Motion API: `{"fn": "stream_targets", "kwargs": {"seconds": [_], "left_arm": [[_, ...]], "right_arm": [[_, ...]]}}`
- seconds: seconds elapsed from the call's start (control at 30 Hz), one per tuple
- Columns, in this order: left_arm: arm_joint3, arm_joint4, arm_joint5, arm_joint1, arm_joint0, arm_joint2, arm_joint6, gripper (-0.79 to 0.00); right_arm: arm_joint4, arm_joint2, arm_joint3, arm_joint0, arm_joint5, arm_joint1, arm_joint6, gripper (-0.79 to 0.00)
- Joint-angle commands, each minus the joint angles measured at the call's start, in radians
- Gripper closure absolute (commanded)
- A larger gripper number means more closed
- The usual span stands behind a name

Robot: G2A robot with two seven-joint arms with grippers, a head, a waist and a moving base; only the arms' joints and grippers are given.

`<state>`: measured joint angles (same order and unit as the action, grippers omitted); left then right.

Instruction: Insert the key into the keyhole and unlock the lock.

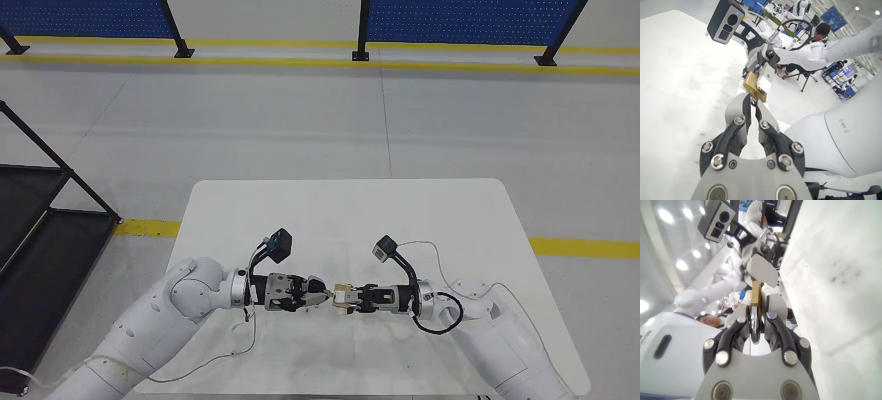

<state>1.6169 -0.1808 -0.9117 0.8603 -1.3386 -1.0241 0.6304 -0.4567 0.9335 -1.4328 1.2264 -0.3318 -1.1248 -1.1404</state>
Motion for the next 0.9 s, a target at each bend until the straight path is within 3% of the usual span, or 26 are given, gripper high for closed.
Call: {"fn": "stream_targets", "kwargs": {"seconds": [0.0,0.33,0.47,0.73,0.87], "left_arm": [[-0.001,0.000,-0.002,0.000,0.000,0.001,-0.004,0.000],[-0.013,0.071,0.003,0.002,0.008,0.020,0.015,0.000],[-0.028,0.138,0.024,0.002,0.023,0.031,0.053,-0.092],[-0.052,0.253,0.087,0.002,0.044,0.056,0.134,-0.163],[-0.064,0.319,0.108,0.004,0.057,0.070,0.180,-0.160]], "right_arm": [[0.000,0.000,0.000,0.000,0.000,0.000,0.000,0.000],[0.000,0.000,0.000,0.000,0.000,0.000,0.000,0.000],[0.000,0.000,0.000,0.000,0.000,0.000,0.000,0.000],[0.000,0.000,0.000,0.000,0.000,0.000,0.000,0.000],[0.000,0.000,0.000,0.000,0.000,0.000,0.000,0.000]]}}
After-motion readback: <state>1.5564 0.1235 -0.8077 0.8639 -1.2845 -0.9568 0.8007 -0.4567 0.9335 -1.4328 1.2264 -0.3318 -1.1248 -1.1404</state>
